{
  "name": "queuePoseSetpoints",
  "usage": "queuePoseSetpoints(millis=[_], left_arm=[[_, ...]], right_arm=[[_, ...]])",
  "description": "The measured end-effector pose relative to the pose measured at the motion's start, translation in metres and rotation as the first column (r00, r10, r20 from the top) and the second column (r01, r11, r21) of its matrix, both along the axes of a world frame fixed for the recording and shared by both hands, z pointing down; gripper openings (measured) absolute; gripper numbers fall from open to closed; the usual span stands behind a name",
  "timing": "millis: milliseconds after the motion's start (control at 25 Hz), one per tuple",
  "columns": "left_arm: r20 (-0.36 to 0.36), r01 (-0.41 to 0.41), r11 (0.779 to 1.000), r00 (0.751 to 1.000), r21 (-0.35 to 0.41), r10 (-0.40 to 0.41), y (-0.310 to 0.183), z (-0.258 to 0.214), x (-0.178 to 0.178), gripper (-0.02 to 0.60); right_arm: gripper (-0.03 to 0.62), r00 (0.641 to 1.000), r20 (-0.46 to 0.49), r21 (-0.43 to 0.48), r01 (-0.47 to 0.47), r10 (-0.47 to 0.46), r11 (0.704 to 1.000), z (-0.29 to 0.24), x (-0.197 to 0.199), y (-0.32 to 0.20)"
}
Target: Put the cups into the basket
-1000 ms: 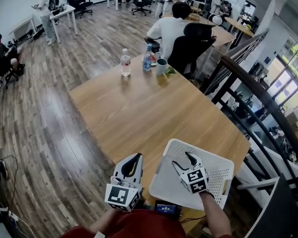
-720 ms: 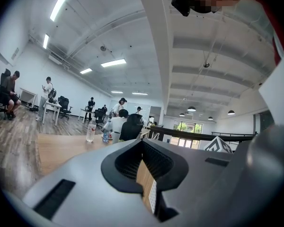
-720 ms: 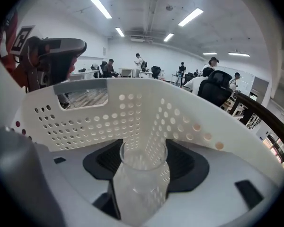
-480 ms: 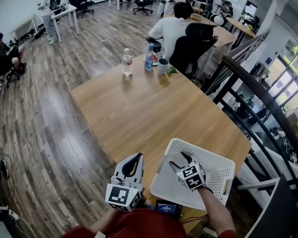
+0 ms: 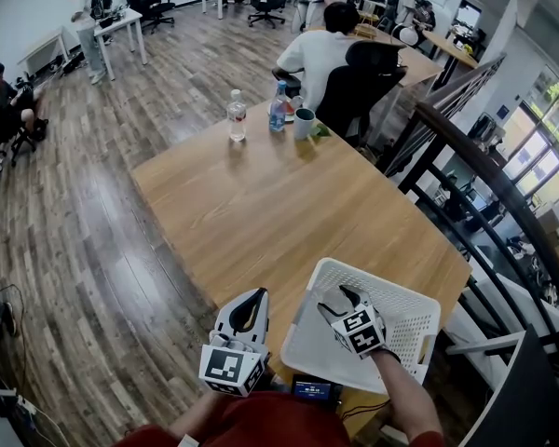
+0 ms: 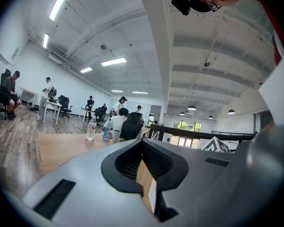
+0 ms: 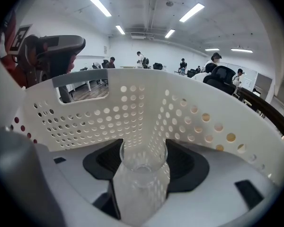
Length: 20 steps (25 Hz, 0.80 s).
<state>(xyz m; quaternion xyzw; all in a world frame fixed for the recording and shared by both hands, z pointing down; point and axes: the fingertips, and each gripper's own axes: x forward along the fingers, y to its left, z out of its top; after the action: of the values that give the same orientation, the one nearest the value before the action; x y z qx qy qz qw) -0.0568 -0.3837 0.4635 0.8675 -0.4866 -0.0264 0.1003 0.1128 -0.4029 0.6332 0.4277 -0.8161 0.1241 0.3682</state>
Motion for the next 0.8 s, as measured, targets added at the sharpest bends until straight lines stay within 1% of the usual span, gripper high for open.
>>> queuePoseSetpoints(millis=[440, 680, 800], left_arm=[[0.022, -0.015, 1.0, 1.0, -0.006, 0.015, 0.002, 0.007, 0.007, 0.007], [0.022, -0.021, 1.0, 1.0, -0.012, 0.022, 0.003, 0.008, 0.01, 0.007], [0.023, -0.022, 1.0, 0.999, -0.011, 0.023, 0.002, 0.007, 0.009, 0.008]], right_arm=[[0.285, 0.999, 0.01, -0.058, -0.041, 0.042, 0.997, 0.005, 0.021, 0.013], [0.285, 1.0, -0.003, -0.049, -0.029, 0.029, 0.998, 0.004, 0.017, 0.013], [0.285, 0.999, 0.009, -0.05, -0.036, 0.037, 0.998, 0.004, 0.017, 0.011]])
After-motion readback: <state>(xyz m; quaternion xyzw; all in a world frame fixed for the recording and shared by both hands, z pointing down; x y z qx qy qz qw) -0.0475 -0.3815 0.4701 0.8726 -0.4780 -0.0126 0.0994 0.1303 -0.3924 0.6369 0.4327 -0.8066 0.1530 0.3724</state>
